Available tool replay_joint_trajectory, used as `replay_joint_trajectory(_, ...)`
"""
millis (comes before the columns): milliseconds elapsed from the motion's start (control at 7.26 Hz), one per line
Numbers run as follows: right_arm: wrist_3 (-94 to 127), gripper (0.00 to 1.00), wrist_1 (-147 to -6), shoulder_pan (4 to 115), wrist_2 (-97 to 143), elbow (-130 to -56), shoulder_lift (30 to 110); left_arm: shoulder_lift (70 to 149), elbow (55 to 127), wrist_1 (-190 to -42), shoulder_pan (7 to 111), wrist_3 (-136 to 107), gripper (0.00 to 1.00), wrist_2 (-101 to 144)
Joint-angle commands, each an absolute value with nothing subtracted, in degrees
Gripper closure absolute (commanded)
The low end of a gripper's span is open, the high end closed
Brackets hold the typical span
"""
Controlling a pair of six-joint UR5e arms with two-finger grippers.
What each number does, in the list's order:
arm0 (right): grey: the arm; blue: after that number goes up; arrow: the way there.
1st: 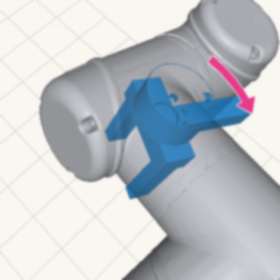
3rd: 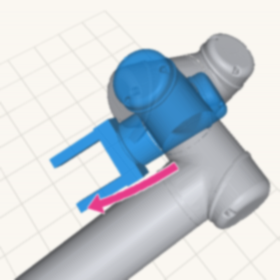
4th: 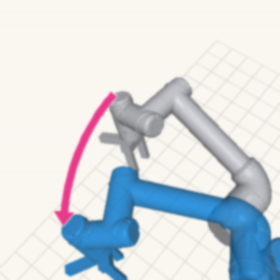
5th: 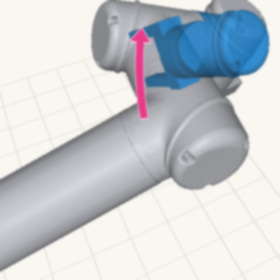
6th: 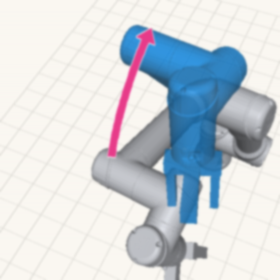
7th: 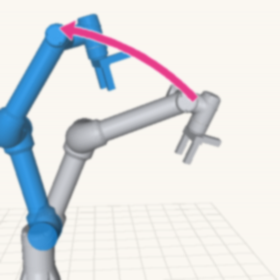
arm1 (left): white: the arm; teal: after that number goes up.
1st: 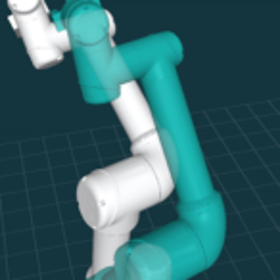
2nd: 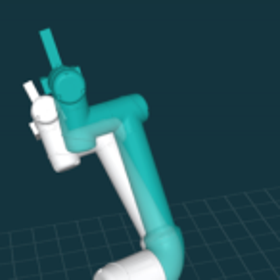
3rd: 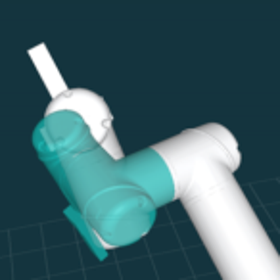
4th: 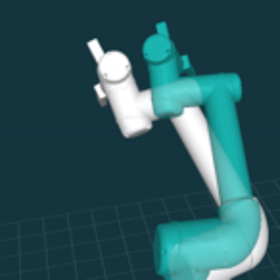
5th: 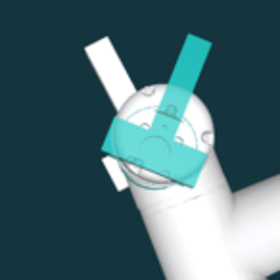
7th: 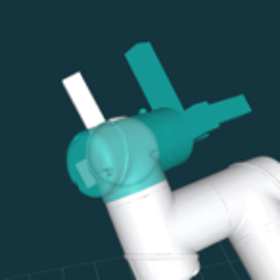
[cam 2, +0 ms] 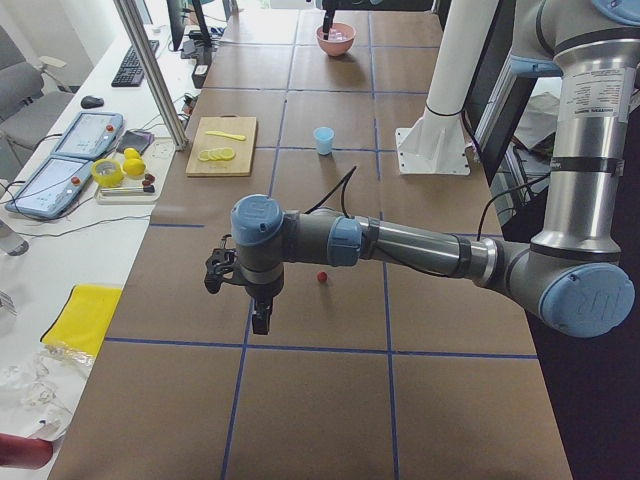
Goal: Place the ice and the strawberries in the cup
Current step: 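Move the empty right gripper back over the pink ice bowl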
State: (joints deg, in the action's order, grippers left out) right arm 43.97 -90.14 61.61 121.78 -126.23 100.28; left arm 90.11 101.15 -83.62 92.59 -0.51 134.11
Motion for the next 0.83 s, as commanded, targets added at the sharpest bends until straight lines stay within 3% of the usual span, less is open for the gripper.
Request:
replay_joint_trajectory(0,28.3,0.01,-80.0,70.9,127.3,-118.6,108.8,89.6,101.9,-83.6,92.5,-0.9,0.0,134.0)
replay_joint_trajectory(413,19.5,0.01,-78.0,74.2,128.0,-112.3,110.3,89.4,102.0,-83.7,92.5,-1.0,0.0,134.1)
replay_joint_trajectory(689,19.5,0.09,-78.0,74.0,127.9,-109.9,109.3,89.4,102.0,-83.7,92.5,-1.0,0.0,134.1)
